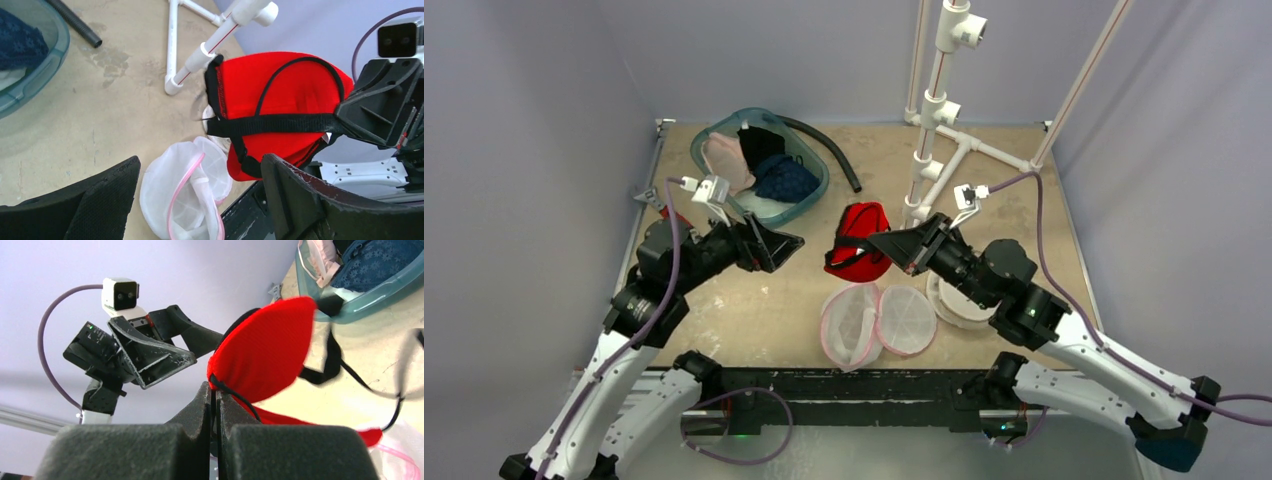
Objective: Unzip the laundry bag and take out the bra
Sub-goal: Pick up the bra from the laundry bag.
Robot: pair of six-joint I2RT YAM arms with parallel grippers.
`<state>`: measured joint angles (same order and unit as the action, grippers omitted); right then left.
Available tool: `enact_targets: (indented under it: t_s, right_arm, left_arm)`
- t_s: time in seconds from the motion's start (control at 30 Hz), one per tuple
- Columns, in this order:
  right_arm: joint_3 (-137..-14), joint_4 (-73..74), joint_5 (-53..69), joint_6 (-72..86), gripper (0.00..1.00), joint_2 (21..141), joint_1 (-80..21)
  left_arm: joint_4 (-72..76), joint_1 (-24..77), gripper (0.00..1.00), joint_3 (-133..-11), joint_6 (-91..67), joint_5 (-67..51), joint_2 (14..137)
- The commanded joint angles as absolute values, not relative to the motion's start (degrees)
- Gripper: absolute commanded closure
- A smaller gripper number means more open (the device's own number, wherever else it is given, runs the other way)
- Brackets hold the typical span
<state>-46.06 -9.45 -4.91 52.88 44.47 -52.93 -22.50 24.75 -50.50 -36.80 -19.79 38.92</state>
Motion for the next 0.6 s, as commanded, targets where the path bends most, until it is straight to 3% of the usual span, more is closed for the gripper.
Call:
enact_targets:
  t_s: [0.0, 0.23, 0.57]
  right_arm:
    - [-47.8, -8.9, -4.3, 55.1, 1.00, 42.2, -52.5]
    - [-47.7, -9.0, -3.3, 53.8, 1.00, 39.9, -52.5]
    - [-43.0, -15.3, -1.1, 48.0, 1.00, 35.1, -52.5]
  left_arm:
    - [-16.8, 24.5, 0.11, -50.0, -37.0, -20.5, 37.6]
    - [-4.9, 24.6, 0.09, -45.9, -36.3, -31.6, 35.0]
    - [19.9, 24.9, 0.12, -30.0, -62.1, -44.9, 36.3]
